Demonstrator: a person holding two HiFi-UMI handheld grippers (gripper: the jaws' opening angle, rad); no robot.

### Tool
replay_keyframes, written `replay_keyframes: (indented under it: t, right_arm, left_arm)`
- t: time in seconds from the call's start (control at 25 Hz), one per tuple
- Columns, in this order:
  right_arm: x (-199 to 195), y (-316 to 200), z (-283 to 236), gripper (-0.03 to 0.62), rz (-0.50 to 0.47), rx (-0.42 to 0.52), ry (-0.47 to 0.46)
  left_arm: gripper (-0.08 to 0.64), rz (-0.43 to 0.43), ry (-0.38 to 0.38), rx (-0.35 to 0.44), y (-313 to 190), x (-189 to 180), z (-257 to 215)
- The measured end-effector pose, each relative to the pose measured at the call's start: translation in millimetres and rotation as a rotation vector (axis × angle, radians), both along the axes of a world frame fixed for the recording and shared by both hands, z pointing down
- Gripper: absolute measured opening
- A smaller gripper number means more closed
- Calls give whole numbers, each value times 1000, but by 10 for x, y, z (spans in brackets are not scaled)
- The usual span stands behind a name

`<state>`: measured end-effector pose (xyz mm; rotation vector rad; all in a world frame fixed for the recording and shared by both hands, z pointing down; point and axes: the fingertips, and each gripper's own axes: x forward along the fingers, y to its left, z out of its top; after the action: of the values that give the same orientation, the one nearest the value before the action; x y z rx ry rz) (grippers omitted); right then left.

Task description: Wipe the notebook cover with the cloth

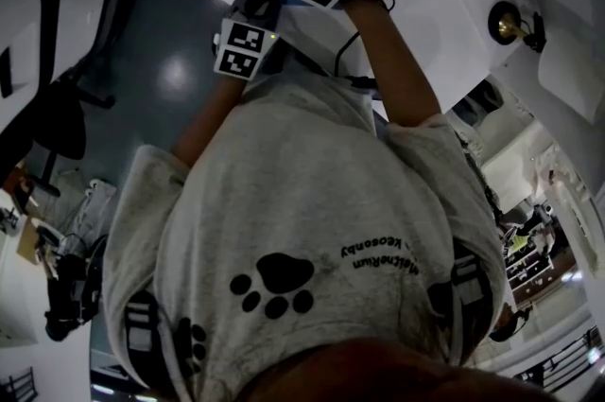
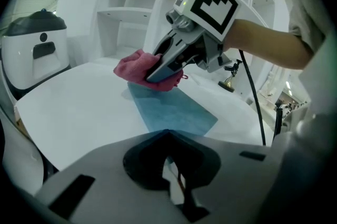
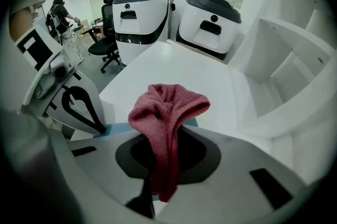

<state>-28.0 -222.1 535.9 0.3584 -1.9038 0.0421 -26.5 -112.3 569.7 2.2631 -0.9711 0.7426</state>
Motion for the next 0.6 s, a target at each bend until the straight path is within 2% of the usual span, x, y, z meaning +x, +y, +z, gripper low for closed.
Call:
replay_keyframes:
  t: [0.4,0.6]
  right_arm:
    - [-190,111,279,70,-88,-49,86]
    - [-31,124,309,69,-83,-60,99]
  left_arm:
    - [12,5,0,-10,-8,-59,-2]
    - [12,11,-1,-11,-3,1,23]
